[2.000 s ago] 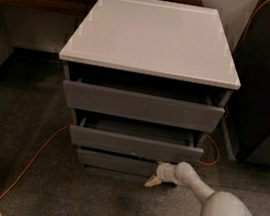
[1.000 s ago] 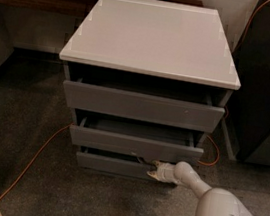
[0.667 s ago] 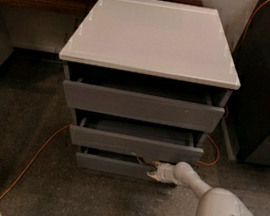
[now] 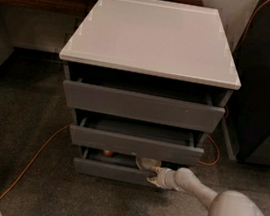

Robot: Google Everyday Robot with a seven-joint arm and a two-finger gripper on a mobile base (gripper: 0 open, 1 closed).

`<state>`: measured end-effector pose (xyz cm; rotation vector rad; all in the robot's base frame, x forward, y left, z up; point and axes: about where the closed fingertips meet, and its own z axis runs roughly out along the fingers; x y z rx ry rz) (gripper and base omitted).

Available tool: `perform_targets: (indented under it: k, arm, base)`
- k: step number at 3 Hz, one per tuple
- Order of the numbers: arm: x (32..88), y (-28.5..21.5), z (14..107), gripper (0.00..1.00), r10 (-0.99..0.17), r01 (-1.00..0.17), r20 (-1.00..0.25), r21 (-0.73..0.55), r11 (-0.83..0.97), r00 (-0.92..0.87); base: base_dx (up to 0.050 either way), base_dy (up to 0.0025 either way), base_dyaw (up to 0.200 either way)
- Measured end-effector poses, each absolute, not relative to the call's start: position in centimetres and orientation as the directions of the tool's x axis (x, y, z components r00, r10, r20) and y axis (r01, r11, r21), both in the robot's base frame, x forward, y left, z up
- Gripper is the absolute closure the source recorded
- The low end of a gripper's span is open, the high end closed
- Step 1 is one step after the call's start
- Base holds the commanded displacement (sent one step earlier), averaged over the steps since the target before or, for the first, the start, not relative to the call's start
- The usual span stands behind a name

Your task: Pick apple from bottom drawer and place on counter

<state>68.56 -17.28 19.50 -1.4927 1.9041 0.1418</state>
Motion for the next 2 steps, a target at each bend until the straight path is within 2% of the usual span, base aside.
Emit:
perform_targets:
  k: [2]
  arm:
    - [62.0, -14.3, 21.3, 1.0, -0.79, -0.897, -0.607, -0.301, 0.325, -0.083]
  base:
    - [0.0, 0.0, 0.0]
